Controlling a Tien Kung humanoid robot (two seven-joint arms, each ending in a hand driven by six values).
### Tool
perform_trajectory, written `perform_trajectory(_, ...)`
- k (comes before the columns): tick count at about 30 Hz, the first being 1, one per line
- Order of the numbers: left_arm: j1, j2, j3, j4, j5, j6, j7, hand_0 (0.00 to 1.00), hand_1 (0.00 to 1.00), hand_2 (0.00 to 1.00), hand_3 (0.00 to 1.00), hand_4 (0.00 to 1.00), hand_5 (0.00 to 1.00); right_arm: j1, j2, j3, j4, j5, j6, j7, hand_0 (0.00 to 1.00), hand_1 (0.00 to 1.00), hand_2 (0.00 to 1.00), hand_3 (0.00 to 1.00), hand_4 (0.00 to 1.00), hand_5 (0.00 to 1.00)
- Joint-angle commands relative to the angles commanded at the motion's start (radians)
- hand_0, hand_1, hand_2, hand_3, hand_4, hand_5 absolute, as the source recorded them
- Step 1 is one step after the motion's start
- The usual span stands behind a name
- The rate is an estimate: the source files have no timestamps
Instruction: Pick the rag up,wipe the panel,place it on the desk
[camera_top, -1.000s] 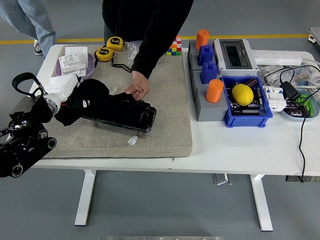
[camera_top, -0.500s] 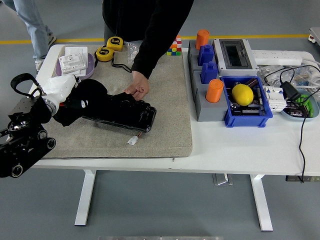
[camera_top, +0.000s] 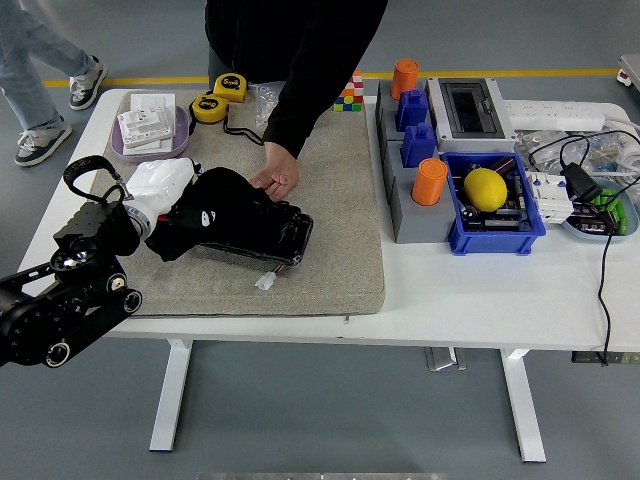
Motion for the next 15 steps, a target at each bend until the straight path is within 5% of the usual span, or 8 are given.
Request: perform_trajectory(15, -0.028, -0.026, 0.09, -0.056, 0.001, 0.0, 0.027, 0.247, 0.162, 0.317, 0.556, 0.542, 0.057, 0.001, -0.004, -0.016, -0.007, 0.014, 0.002, -0.001, 0.747, 0.71, 0.703, 0.605, 0.998, 0.527)
